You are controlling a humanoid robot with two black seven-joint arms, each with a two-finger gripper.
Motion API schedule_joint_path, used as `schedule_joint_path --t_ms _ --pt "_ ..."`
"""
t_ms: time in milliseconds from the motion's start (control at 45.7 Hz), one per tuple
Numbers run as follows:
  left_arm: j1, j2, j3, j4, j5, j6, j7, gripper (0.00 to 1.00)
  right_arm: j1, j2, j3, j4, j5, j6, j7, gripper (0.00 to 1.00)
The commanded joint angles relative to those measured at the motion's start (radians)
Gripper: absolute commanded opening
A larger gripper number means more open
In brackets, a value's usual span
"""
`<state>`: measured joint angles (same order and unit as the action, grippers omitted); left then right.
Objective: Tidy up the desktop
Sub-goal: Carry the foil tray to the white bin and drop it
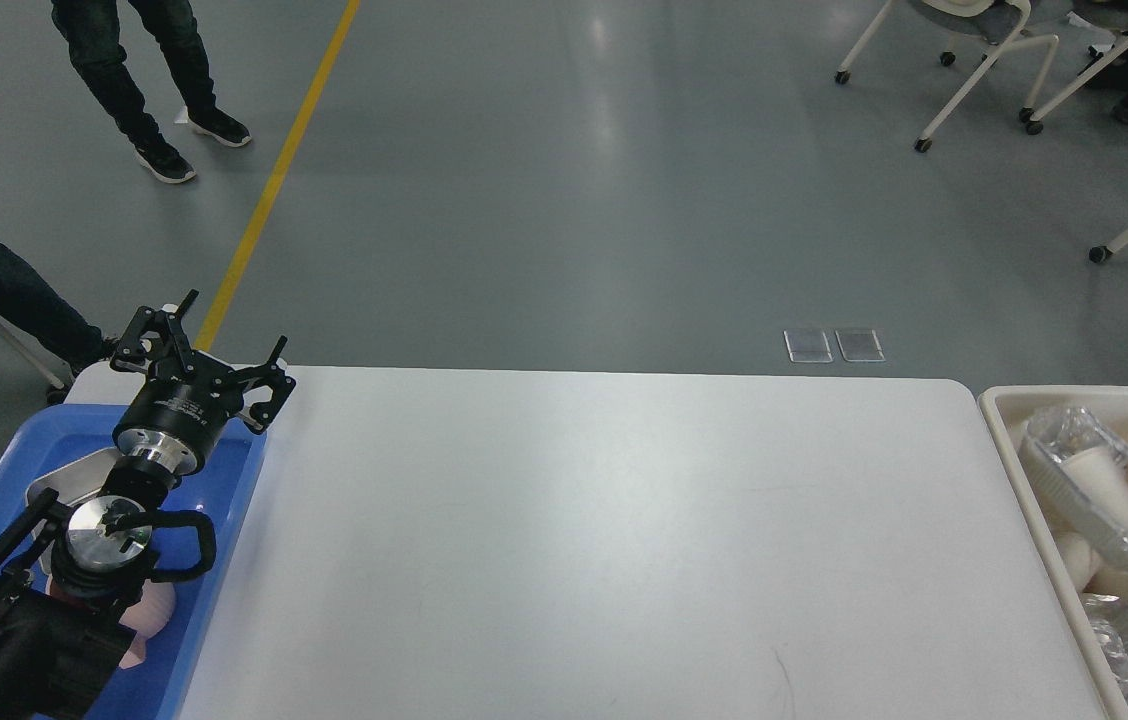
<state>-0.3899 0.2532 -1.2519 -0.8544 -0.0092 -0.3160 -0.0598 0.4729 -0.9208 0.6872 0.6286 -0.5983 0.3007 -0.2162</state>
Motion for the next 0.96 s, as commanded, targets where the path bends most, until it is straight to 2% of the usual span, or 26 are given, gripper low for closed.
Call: schedule_joint_path --t_ms 0,131,219,372,547,722,831,941 --pt "0.006 0.003 0.000 0.000 0.000 0.000 -0.002 0.97 0.001 0.010 0.003 0.011 -0.001 -0.038 0.008 1.00" --pt "0.009 0.009 0.000 0.000 0.000 0.002 -0.002 0.97 0.026 0.101 0.029 0.046 0.002 -0.214 0.037 1.00" --pt "0.013 0.011 -0.001 0.000 0.000 0.002 -0.002 0.97 0.029 0.180 0.184 0.060 0.073 -0.302 0.069 1.00" --pt "0.031 0.011 -0.030 -0.006 0.000 -0.005 -0.002 0.97 0.087 0.301 0.402 0.135 0.135 -0.278 0.069 1.00" --pt "0.060 0.014 -0.057 -0.023 0.000 -0.008 -0.002 0.97 0.066 0.445 0.618 0.325 0.385 -0.261 0.075 1.00" --pt "0.120 0.021 -0.107 -0.081 0.002 -0.046 -0.003 0.97 -0.135 0.657 0.908 0.509 0.437 -0.187 0.077 1.00" --pt "0.157 0.027 -0.132 -0.132 0.002 -0.048 -0.005 0.97 -0.266 0.741 0.977 0.641 0.437 -0.138 0.078 1.00" --pt "0.187 0.034 -0.150 -0.170 0.002 -0.048 -0.005 0.97 -0.378 0.818 1.040 0.710 0.437 -0.077 0.106 1.00"
